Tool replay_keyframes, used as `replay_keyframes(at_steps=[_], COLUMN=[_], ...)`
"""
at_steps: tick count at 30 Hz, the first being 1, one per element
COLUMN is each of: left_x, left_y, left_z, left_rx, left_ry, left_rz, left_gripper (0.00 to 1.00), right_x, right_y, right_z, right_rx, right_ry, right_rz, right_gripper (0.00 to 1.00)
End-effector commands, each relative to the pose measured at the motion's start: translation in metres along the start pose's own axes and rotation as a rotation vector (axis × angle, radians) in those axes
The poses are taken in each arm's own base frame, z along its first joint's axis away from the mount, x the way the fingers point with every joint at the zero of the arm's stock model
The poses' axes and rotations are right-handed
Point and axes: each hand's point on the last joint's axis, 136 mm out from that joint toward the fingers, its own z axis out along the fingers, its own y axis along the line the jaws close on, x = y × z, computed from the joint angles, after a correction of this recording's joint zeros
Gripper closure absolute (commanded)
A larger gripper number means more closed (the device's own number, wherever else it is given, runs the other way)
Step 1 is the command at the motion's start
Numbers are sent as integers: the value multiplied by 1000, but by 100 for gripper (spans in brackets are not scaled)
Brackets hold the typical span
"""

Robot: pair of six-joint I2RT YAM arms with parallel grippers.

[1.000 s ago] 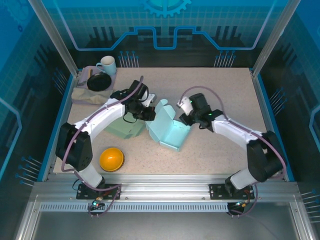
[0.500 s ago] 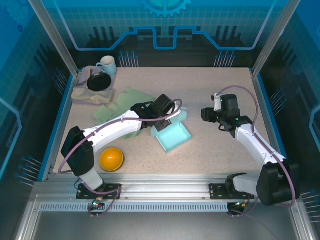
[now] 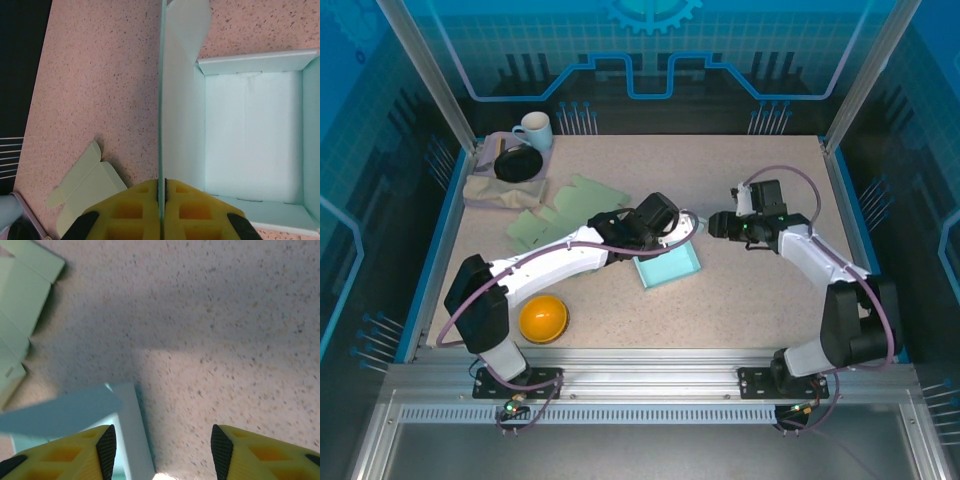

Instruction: Fold the paper box

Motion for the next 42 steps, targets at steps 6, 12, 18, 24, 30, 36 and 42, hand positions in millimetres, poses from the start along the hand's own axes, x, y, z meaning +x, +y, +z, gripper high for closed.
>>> replay_keyframes(at_steps=[6,12,18,24,30,36,42], left_x=[-11,-12,-16,-16,-13,-13,-15], left_y=[-7,-13,-16,-18,-17,-17,-18], left_z=[1,3,1,3,7,8,11], left_rx=[33,58,75,79,65,63,65], left_ry=[-60,-68,-87,-87,-70,-69,-73], left_rz=[-1,-4,-21,-25,-22,-22,-29], left_gripper=[98,98,100,100,100,100,100], right_x=[-12,-18,-25,-40,-48,-65,-57], right_y=[20,29,39,28,5,-11,19], right_z=[13,9,10,6,-4,-25,-12], right_rx=[-117,-125,-168,-103,-25,-3,-87], right_ry=[83,115,133,95,55,-1,70], right_rz=[187,262,281,297,343,354,347], right_gripper=[46,44,45,44,43,44,43])
